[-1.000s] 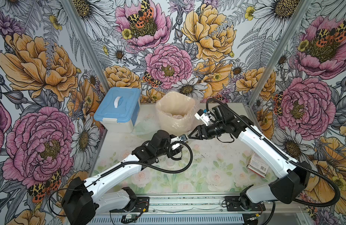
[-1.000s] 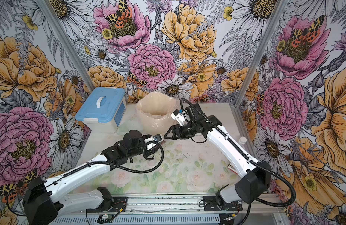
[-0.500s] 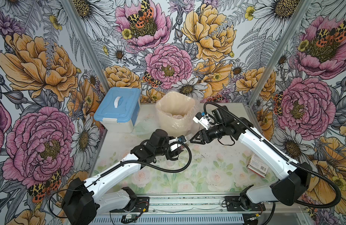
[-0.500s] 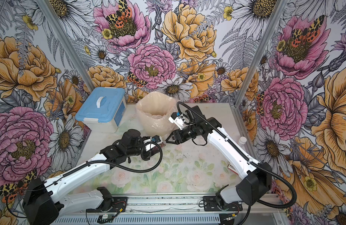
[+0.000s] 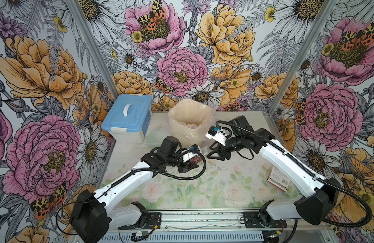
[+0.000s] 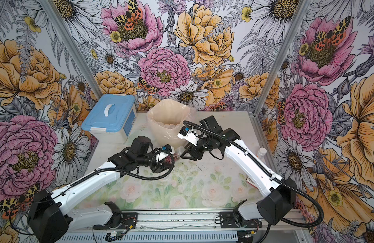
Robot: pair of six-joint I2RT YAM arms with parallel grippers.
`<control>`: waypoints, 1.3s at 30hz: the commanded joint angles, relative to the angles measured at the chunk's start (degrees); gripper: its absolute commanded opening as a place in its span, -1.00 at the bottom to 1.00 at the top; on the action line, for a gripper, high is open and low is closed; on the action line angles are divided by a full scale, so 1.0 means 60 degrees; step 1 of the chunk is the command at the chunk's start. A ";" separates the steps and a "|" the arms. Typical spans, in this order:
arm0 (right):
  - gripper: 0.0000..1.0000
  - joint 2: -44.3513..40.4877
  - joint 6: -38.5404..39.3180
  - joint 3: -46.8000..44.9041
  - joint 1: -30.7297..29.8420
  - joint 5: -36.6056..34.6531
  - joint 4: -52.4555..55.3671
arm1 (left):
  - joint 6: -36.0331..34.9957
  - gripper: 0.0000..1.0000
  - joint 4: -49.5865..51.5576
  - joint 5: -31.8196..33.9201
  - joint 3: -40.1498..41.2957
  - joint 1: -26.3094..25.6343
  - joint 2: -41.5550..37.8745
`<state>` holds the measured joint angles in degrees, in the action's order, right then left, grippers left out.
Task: Empty the moldy dried flower tea in the jars
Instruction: Unscrew the lid from the jar.
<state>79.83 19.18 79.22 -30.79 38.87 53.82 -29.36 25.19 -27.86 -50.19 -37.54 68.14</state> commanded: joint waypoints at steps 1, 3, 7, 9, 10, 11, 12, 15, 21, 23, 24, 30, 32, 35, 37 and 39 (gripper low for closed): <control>0.46 -0.0115 0.0037 0.0162 0.0102 -0.0055 -0.0309 | -0.0119 -0.21 -0.0284 0.0471 -0.0409 -0.0256 0.0052; 0.59 -0.0282 -0.0373 0.0114 0.0252 0.0308 -0.0418 | -0.0148 -0.21 -0.0385 0.1042 -0.0380 -0.0382 0.0080; 0.94 -0.0832 -0.1917 -0.0240 0.0702 0.0950 -0.1328 | -0.0091 -0.21 -0.0910 0.2065 -0.0189 -0.0654 0.0052; 0.99 -0.1100 -0.3103 -0.0468 0.0977 0.1035 -0.1992 | -0.0108 -0.21 -0.1244 0.2441 -0.0031 -0.0786 -0.0002; 0.99 -0.1206 -0.3702 -0.0530 0.1130 0.1037 -0.2203 | -0.0092 -0.21 -0.1470 0.2706 0.0057 -0.0858 -0.0043; 0.99 -0.1254 -0.4147 -0.0498 0.1237 0.0995 -0.2278 | -0.0100 -0.21 -0.1615 0.2909 0.0110 -0.0917 -0.0068; 0.99 -0.1287 -0.4687 -0.0482 0.1361 0.1009 -0.2338 | -0.0159 -0.21 -0.1730 0.3108 0.0155 -0.1010 -0.0086; 0.99 -0.1299 -0.6177 -0.0404 0.1537 0.0503 -0.2364 | -0.0275 -0.21 -0.2022 0.3778 0.0219 -0.1209 -0.0070; 0.98 -0.0941 -0.7729 -0.0593 0.1567 0.0691 -0.2325 | -0.0460 -0.23 -0.2072 0.4375 0.0191 -0.1413 0.0091; 0.97 -0.0830 -0.7752 -0.0804 0.1549 0.0813 -0.2314 | -0.0481 -0.23 -0.2088 0.4390 0.0177 -0.1448 0.0072; 0.95 -0.0771 -0.7752 -0.0904 0.1510 0.0865 -0.2311 | -0.0496 -0.23 -0.2083 0.4388 0.0177 -0.1452 0.0059; 0.81 -0.0509 -0.7625 -0.1108 0.0985 0.0897 -0.2283 | -0.0512 -0.23 -0.2044 0.4430 0.0219 -0.1463 -0.0025; 0.74 -0.0459 -0.7566 -0.1072 0.0830 0.0878 -0.2291 | -0.0521 -0.22 -0.2031 0.4438 0.0233 -0.1462 -0.0044; 0.56 -0.0391 -0.7476 -0.1018 0.0751 0.0787 -0.2283 | -0.0527 -0.23 -0.2000 0.4452 0.0250 -0.1474 -0.0060; 0.43 -0.0370 -0.7354 -0.1003 0.0744 0.0738 -0.2283 | -0.0554 -0.22 -0.1985 0.4408 0.0264 -0.1465 -0.0076; 0.24 -0.0356 -0.7230 -0.1001 0.0735 0.0723 -0.2291 | -0.0580 -0.23 -0.1943 0.4301 0.0257 -0.1463 -0.0068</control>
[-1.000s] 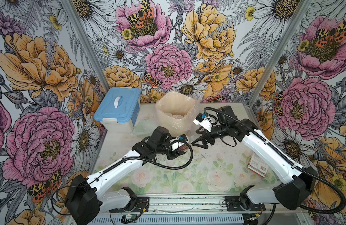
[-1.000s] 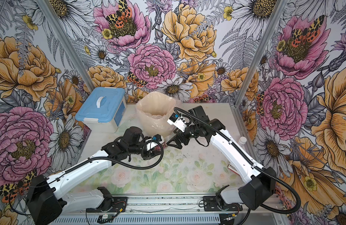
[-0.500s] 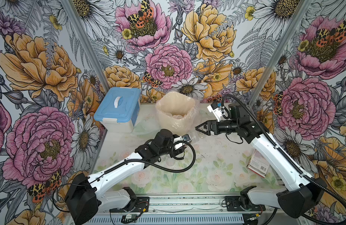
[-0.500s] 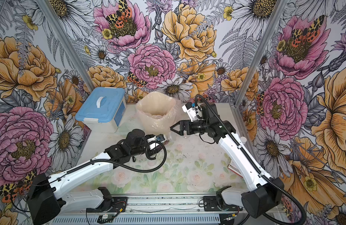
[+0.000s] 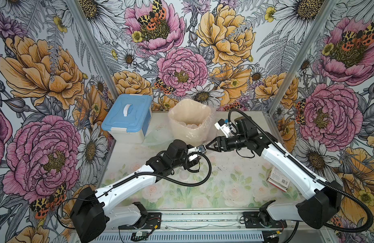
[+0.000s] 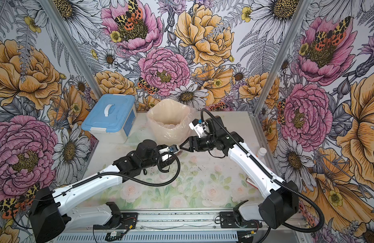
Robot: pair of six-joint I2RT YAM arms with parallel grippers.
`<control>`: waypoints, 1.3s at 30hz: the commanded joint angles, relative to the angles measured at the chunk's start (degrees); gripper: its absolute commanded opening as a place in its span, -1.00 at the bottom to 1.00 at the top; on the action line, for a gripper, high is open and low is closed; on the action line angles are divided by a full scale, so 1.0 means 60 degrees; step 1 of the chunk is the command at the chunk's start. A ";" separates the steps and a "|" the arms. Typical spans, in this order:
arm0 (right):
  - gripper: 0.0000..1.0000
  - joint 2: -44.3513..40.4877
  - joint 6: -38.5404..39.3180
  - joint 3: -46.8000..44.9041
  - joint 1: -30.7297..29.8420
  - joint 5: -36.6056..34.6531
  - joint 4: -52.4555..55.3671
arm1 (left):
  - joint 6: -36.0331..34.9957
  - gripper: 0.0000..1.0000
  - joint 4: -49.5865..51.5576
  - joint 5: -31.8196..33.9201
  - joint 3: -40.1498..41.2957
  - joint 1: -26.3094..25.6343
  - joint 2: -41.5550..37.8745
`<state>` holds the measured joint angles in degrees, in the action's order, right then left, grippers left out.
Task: Empty the moldy dried flower tea in the jars
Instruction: Unscrew the lid from the jar.
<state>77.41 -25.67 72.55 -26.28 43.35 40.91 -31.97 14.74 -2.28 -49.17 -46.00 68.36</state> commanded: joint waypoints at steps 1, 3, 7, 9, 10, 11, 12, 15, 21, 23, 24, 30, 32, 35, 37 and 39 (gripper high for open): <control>0.15 0.0056 0.0363 0.0110 -0.0015 0.0008 -0.0134 | -0.0137 -0.22 -0.0174 -0.0095 0.0082 -0.0046 -0.0125; 0.06 0.0039 0.0638 0.0081 -0.0021 0.0184 -0.0123 | -0.0112 -0.23 -0.0117 -0.0448 0.0108 -0.0006 -0.0144; -0.03 -0.0291 0.2101 -0.0054 -0.0034 0.0584 -0.0123 | 0.0067 -0.23 0.0218 -0.2075 0.0048 0.0298 -0.0240; -0.07 -0.0589 0.3204 -0.0246 -0.0031 0.0644 -0.0130 | 0.0236 -0.22 0.0464 -0.3093 -0.0034 0.0541 -0.0266; -0.12 -0.0734 0.3786 -0.0310 -0.0052 0.0507 -0.0138 | 0.0326 -0.23 0.0615 -0.3690 -0.0102 0.0696 -0.0255; -0.16 -0.0849 0.4189 -0.0355 -0.0069 0.0335 -0.0123 | 0.0453 -0.22 0.0761 -0.4139 -0.0181 0.0816 -0.0243; -0.17 -0.0948 0.4620 -0.0359 -0.0058 0.0181 -0.0123 | 0.0546 -0.22 0.0935 -0.4813 -0.0277 0.0986 -0.0218; -0.26 -0.1093 0.5754 -0.0322 -0.0058 -0.0054 -0.0123 | 0.0746 -0.21 0.1395 -0.6254 -0.0580 0.1371 -0.0048; -0.38 -0.0979 0.7144 -0.0198 -0.0065 0.0288 -0.0112 | 0.0611 -0.21 0.2214 -0.6857 -0.1100 0.1558 0.0382; -0.37 -0.0992 0.7450 -0.0242 -0.0061 0.0441 -0.0119 | 0.0571 -0.21 0.2286 -0.7052 -0.1158 0.1602 0.0468; -0.35 -0.0980 0.7544 -0.0255 -0.0065 0.0466 -0.0112 | 0.0591 -0.21 0.2293 -0.7012 -0.1173 0.1602 0.0510; 0.21 -0.0977 0.7488 -0.0288 -0.0052 0.0429 -0.0129 | 0.0490 -0.21 0.2304 -0.6056 -0.1253 0.1565 0.0540; 0.30 -0.1011 0.7305 -0.0261 -0.0036 0.0485 -0.0141 | 0.0403 -0.21 0.2289 -0.5633 -0.1265 0.1515 0.0495; 0.32 -0.1112 0.7213 -0.0271 -0.0008 0.0478 -0.0161 | 0.0247 -0.21 0.2287 -0.5230 -0.1253 0.1443 0.0407; 0.34 -0.1113 0.7072 -0.0244 0.0029 0.0444 -0.0147 | 0.0224 -0.20 0.2227 -0.5139 -0.1255 0.1413 0.0400; 0.43 -0.1111 0.6824 -0.0187 0.0090 0.0605 -0.0154 | 0.0257 -0.20 0.2158 -0.5029 -0.1238 0.1365 0.0401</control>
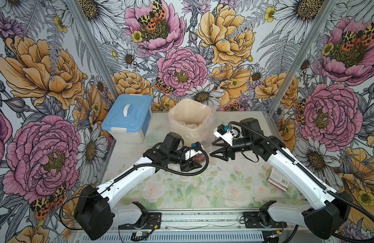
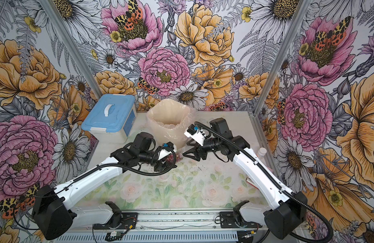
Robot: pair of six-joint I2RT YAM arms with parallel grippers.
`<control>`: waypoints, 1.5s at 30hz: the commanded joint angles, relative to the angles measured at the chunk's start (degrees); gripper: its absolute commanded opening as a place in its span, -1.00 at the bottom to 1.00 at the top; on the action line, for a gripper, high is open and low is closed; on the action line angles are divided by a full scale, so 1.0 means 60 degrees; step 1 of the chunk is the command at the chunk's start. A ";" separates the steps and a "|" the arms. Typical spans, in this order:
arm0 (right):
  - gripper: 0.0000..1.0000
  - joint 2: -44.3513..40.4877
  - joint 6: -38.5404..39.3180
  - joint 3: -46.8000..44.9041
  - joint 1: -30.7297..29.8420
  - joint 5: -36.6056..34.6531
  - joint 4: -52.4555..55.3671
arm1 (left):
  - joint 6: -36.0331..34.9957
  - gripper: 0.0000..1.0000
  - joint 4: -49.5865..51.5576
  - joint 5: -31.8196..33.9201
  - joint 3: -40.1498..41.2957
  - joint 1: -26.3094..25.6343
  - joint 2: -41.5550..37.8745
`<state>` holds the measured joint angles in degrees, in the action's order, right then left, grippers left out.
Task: Empty the moldy dried flower tea in the jars
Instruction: Unscrew the lid from the jar.
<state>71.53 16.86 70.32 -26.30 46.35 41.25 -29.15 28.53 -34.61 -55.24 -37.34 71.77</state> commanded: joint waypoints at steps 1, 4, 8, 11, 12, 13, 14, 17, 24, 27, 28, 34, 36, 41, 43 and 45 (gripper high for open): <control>0.56 -0.0166 -0.0445 0.0234 0.0159 0.0313 -0.0215 | -0.0186 -0.20 -0.0204 0.0462 -0.0198 -0.0102 -0.0158; 0.98 -0.0337 -0.1177 0.0438 0.0318 0.1183 -0.0255 | -0.0112 -0.20 -0.0380 0.0786 -0.0099 -0.0117 -0.0210; 0.99 -0.0505 -0.3000 0.0766 0.0351 0.0624 -0.0310 | -0.0014 -0.20 -0.0815 0.1162 0.0113 -0.0148 -0.0394; 0.97 -0.0413 -0.4666 0.0876 0.0474 -0.0100 -0.0294 | 0.0095 -0.20 -0.1355 0.1546 0.0376 -0.0191 -0.0643; 0.95 -0.0340 -0.5233 0.0877 0.0534 -0.0174 -0.0298 | 0.0092 -0.20 -0.1521 0.1680 0.0469 -0.0201 -0.0734; 0.91 -0.0249 -0.5749 0.0856 0.0559 -0.0157 -0.0276 | 0.0089 -0.20 -0.1683 0.1833 0.0557 -0.0246 -0.0818; 0.90 -0.0187 -0.6107 0.0834 0.0560 -0.0075 -0.0283 | 0.0094 -0.20 -0.1788 0.2004 0.0610 -0.0297 -0.0869; 0.90 -0.0033 -0.6863 0.0699 0.0532 0.0054 -0.0261 | 0.0002 -0.20 -0.1855 0.2225 0.0689 -0.0367 -0.0928; 0.90 0.0211 -0.6942 0.0599 0.0249 -0.0032 -0.0269 | -0.0035 -0.20 -0.1841 0.2325 0.0664 -0.0467 -0.0832; 0.85 0.0394 -0.6866 0.0546 0.0101 0.0005 -0.0250 | -0.0039 -0.20 -0.1848 0.2355 0.0651 -0.0482 -0.0808; 0.83 0.0441 -0.6847 0.0513 0.0064 -0.0021 -0.0256 | -0.0035 -0.20 -0.1848 0.2369 0.0652 -0.0488 -0.0806; 0.63 0.0698 -0.6737 0.0492 -0.0139 0.0186 -0.0256 | -0.0079 -0.20 -0.1840 0.2406 0.0667 -0.0485 -0.0832; 0.53 0.0696 -0.6679 0.0510 -0.0157 0.0185 -0.0267 | -0.0113 -0.20 -0.1833 0.2421 0.0667 -0.0483 -0.0821; 0.37 0.0731 -0.6570 0.0488 -0.0164 0.0237 -0.0262 | -0.0101 -0.20 -0.1841 0.2417 0.0655 -0.0500 -0.0757; 0.33 0.0734 -0.6525 0.0451 -0.0160 0.0249 -0.0258 | -0.0097 -0.20 -0.1840 0.2428 0.0653 -0.0485 -0.0741; 0.29 0.0720 -0.6472 0.0423 -0.0168 0.0257 -0.0269 | -0.0108 -0.20 -0.1844 0.2425 0.0658 -0.0485 -0.0740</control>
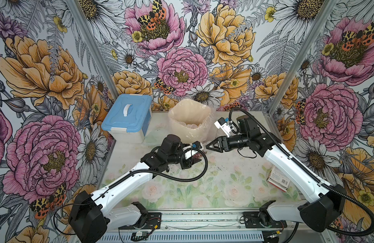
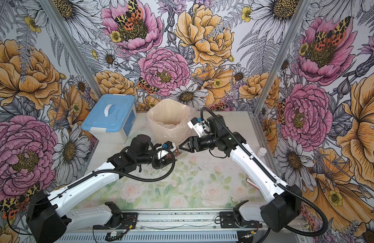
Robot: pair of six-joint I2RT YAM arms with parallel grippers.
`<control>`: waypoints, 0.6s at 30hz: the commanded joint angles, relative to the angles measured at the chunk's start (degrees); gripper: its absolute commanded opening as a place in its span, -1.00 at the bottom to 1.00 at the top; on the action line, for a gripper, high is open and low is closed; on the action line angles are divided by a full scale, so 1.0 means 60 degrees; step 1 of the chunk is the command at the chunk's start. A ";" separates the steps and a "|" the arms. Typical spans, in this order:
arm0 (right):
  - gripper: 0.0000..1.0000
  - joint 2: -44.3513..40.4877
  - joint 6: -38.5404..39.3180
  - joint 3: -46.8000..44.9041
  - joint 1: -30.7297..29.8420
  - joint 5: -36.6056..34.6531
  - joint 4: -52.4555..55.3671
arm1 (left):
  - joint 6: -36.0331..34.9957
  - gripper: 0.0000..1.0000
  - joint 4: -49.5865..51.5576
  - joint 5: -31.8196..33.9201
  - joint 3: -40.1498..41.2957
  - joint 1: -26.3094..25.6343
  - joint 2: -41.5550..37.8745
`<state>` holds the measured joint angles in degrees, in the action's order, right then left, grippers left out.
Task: Empty the moldy dried flower tea in the jars
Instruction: Unscrew the lid from the jar.
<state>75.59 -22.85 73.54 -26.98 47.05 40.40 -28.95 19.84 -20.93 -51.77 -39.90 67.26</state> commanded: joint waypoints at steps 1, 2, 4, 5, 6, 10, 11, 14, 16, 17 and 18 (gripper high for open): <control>0.26 0.0051 0.0182 -0.0118 -0.0047 0.0134 -0.0118 | -0.0141 -0.20 -0.0391 0.0161 0.0088 -0.0059 0.0017; 0.24 0.0041 0.0204 -0.0149 -0.0044 0.0121 -0.0123 | -0.0141 -0.20 -0.0391 0.0161 0.0088 -0.0059 0.0004; 0.23 0.0031 0.0243 -0.0171 -0.0051 0.0135 -0.0116 | -0.0145 -0.20 -0.0388 0.0154 0.0103 -0.0059 -0.0005; 0.21 0.0017 0.0254 -0.0185 -0.0046 0.0141 -0.0124 | -0.0152 -0.20 -0.0391 0.0162 0.0115 -0.0059 -0.0012; 0.19 0.0017 0.0265 -0.0186 -0.0048 0.0146 -0.0123 | -0.0141 -0.20 -0.0391 0.0162 0.0117 -0.0063 -0.0019; 0.17 -0.0012 0.0379 -0.0230 -0.0041 0.0175 -0.0121 | -0.0128 -0.20 -0.0391 0.0181 0.0154 -0.0059 -0.0030; 0.17 -0.0023 0.0407 -0.0230 -0.0022 0.0178 -0.0121 | -0.0130 -0.20 -0.0390 0.0177 0.0161 -0.0061 -0.0045; 0.15 -0.0068 0.0474 -0.0273 0.0000 0.0235 -0.0112 | -0.0143 -0.20 -0.0383 0.0191 0.0190 -0.0060 -0.0064; 0.14 -0.0123 0.0533 -0.0303 0.0018 0.0240 -0.0119 | -0.0141 -0.20 -0.0383 0.0192 0.0218 -0.0060 -0.0105; 0.14 -0.0150 0.0547 -0.0320 0.0055 0.0251 -0.0115 | -0.0142 -0.20 -0.0389 0.0213 0.0220 -0.0059 -0.0110; 0.14 -0.0176 0.0580 -0.0340 0.0076 0.0272 -0.0115 | -0.0150 -0.20 -0.0391 0.0206 0.0230 -0.0059 -0.0108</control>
<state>75.57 -21.15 72.14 -26.92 47.46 40.38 -29.15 19.44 -20.91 -50.89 -39.90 67.26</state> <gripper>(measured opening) 0.576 0.554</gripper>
